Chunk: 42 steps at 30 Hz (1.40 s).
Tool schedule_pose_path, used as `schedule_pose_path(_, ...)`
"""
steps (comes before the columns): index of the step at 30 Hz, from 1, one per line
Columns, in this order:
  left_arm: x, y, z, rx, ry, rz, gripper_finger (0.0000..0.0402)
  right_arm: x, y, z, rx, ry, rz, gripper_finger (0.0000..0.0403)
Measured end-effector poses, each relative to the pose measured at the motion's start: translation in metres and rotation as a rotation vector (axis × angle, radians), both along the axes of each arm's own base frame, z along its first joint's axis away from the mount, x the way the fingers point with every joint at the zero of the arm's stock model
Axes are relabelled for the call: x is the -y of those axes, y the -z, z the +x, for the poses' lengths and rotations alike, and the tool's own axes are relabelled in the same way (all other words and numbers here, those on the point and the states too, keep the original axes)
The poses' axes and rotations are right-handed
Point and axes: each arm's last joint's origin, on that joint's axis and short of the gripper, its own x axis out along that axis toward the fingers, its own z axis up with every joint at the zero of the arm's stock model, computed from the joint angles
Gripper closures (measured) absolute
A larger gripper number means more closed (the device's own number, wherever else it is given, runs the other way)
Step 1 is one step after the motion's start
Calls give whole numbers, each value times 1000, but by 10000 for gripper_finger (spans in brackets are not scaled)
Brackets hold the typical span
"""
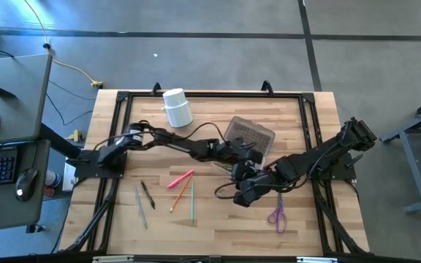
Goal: Pick & place school supplies into a supply box
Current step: Put the top orange pencil into the supply box
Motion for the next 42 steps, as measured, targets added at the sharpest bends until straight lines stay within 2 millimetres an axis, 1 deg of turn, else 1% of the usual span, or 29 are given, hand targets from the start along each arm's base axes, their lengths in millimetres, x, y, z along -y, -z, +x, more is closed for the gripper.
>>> schedule_pose_path(5, -3, -1, 1, -6, -3, 19, 274, 0, 0, 0, -1, -2, 6, 281)
schedule_pose_path(8, -3, -9, -5, -63, -3, 24, 275, 0, 0, 0, -3, -4, 9, 281)
schedule_pose_path(10, -3, -21, -9, -95, 3, 32, 280, -1, 0, 0, -1, -5, 10, 281)
schedule_pose_path(14, -2, -44, -25, -269, 35, 63, 295, -1, 0, 0, 4, 3, 21, 281)
schedule_pose_path(16, -3, -55, -41, -413, 21, 77, 304, -1, 0, 0, 10, 19, 32, 281)
schedule_pose_path(18, -5, -70, -57, -542, -31, 84, 317, -1, 0, 0, 20, 41, 35, 281)
schedule_pose_path(20, -7, -85, -79, -674, -102, 57, 333, 0, 0, 0, 14, 53, 54, 281)
schedule_pose_path(23, -8, -108, -108, -786, -162, 73, 364, -2, 1, -1, 10, 57, 47, 281)
schedule_pose_path(26, -4, -129, -138, -863, -236, 118, 387, 0, 4, 1, 23, 91, -9, 281)
schedule_pose_path(29, 2, -150, -172, -888, -369, 173, 383, -1, 16, 8, 9, 112, -53, 281)
schedule_pose_path(33, 13, -172, -220, -833, -537, 223, 341, 1, 33, 20, -32, 110, -117, 281)
schedule_pose_path(36, 23, -178, -254, -756, -608, 185, 319, 8, 47, 31, -90, 80, -166, 281)
schedule_pose_path(38, 29, -174, -273, -718, -627, 135, 316, 14, 55, 38, -118, 67, -158, 281)
schedule_pose_path(40, 35, -164, -291, -706, -633, 90, 317, 21, 63, 46, -146, 51, -134, 281)
schedule_pose_path(42, 41, -150, -300, -662, -626, 38, 323, 29, 70, 53, -167, 34, -118, 281)
